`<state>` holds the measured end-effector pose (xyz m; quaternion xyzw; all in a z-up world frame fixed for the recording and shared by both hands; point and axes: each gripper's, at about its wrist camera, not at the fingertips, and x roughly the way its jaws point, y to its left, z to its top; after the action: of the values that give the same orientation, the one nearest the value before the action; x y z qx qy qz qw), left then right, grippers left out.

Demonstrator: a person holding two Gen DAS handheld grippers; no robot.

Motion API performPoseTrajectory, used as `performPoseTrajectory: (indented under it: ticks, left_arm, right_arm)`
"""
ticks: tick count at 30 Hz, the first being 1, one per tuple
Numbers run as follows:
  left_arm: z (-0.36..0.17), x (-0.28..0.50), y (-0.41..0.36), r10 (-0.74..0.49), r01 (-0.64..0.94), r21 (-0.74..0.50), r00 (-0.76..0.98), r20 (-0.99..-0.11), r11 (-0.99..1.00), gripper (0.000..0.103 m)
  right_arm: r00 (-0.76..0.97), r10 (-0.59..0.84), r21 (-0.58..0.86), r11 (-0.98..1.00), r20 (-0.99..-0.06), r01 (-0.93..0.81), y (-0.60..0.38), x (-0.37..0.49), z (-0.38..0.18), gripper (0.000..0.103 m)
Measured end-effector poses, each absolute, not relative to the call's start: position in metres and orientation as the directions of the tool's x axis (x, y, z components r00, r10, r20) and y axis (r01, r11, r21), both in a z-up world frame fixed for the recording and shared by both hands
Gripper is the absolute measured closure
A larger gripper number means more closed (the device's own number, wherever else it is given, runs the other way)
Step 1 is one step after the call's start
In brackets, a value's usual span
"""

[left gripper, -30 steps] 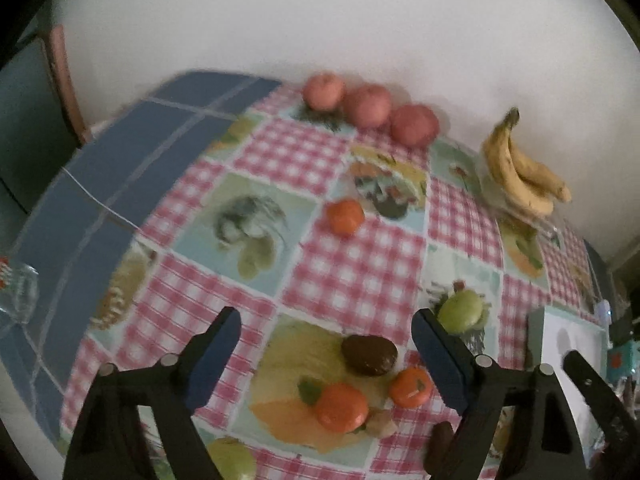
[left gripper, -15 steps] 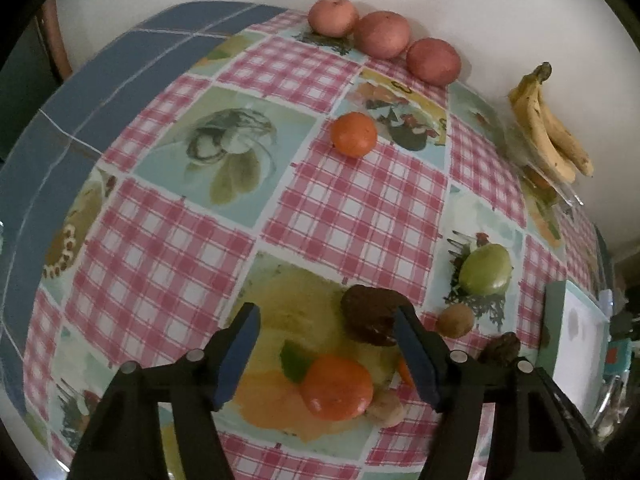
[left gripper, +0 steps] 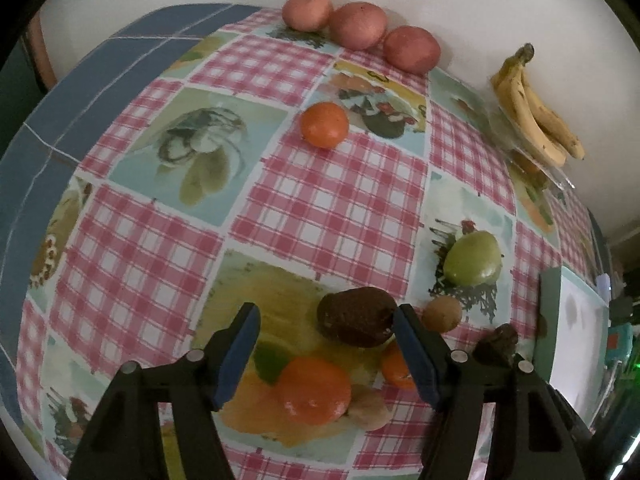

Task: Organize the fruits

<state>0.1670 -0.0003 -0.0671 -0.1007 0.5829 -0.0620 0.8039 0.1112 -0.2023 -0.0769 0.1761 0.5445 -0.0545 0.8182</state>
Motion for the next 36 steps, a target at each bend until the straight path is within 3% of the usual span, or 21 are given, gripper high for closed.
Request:
performPoseTrajectory:
  ticks: [2,5,11,15,23,28,36]
  left_arm:
    - [-0.070,0.167,-0.002,-0.216,-0.018,-0.232,0.301,-0.929,0.973,0.030]
    - [-0.075,0.168,-0.003,-0.207,-0.020,-0.222,0.290,-0.934,0.975,0.030]
    - [-0.078,0.171,-0.002,-0.173,-0.022,-0.189,0.303,-0.937,0.982,0.031]
    - [-0.079,0.170,-0.001,-0.143,-0.031,-0.161,0.312,-0.939,0.987,0.039]
    - [-0.078,0.169,0.007,-0.131,-0.031,-0.149,0.329,-0.935,0.988,0.044]
    - [-0.080,0.171,0.005,-0.068,-0.017,-0.079,0.343,-0.937,0.997,0.045]
    - [-0.082,0.171,-0.002,-0.030,0.006,-0.030,0.346,-0.938,1.000,0.045]
  right_arm:
    - [0.400,0.086,0.213,0.935,-0.912,0.283,-0.203,0.111,-0.076,0.051]
    - [0.400,0.062,0.193,0.936,-0.914,0.296,-0.207,0.108,-0.075,0.060]
    - [0.407,0.056,0.196,0.930,-0.912,0.312,-0.216,0.105,-0.074,0.060]
    - [0.407,0.057,0.196,0.931,-0.911,0.308,-0.217,0.103,-0.074,0.060]
    - [0.409,0.062,0.202,0.929,-0.911,0.311,-0.217,0.101,-0.074,0.060]
    - [0.408,0.059,0.198,0.930,-0.911,0.309,-0.218,0.102,-0.074,0.060]
    - [0.392,-0.036,0.070,0.965,-0.919,0.254,-0.203,0.103,-0.076,0.061]
